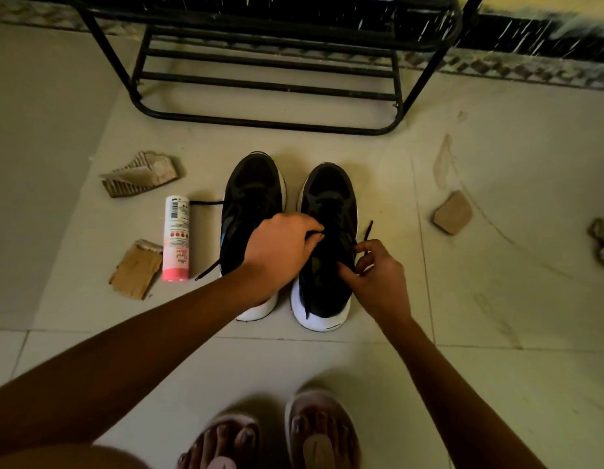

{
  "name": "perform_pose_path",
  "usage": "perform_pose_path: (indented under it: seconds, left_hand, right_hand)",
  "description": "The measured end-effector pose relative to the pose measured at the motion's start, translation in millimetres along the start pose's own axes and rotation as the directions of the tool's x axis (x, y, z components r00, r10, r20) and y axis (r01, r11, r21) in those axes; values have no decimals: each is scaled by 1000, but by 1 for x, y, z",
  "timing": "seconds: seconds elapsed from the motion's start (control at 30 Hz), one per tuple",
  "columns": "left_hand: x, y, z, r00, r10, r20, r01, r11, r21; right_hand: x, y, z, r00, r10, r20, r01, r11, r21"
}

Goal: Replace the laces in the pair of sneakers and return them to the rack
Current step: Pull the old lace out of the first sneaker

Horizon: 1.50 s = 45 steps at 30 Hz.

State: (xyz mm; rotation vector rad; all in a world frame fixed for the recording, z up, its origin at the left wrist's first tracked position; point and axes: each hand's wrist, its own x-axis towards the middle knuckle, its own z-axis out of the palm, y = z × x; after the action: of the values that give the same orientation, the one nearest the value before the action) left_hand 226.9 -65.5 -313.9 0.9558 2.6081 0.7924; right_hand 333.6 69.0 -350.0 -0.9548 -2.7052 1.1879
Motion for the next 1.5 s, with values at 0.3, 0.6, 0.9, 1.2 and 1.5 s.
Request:
perform_pose_path:
  seconds: [0.3,0.6,0.9,1.2,1.5]
  left_hand:
    - [20,6,2,982,-128,137,136,989,-53]
    - [26,6,0,965,-112,236,122,992,-29]
    - [39,16,-29,926,-205,316,369,655,-660]
    - [15,-6,-6,990,42,136,-24,990,-136]
    - [15,-7,-3,993,-47,112,73,967,-243]
  right_hand:
    - [1,-6,5,993,-92,-75,92,996,8]
    - [0,-4,6,987,-125,-104,114,988,-100]
    - [-4,-4,5,988,-92,-126,78,990,-114]
    - [-5,-6,3,989,-97,-113,85,991,-107]
    - [-5,-5,4,989,-88,-119,75,991,-113]
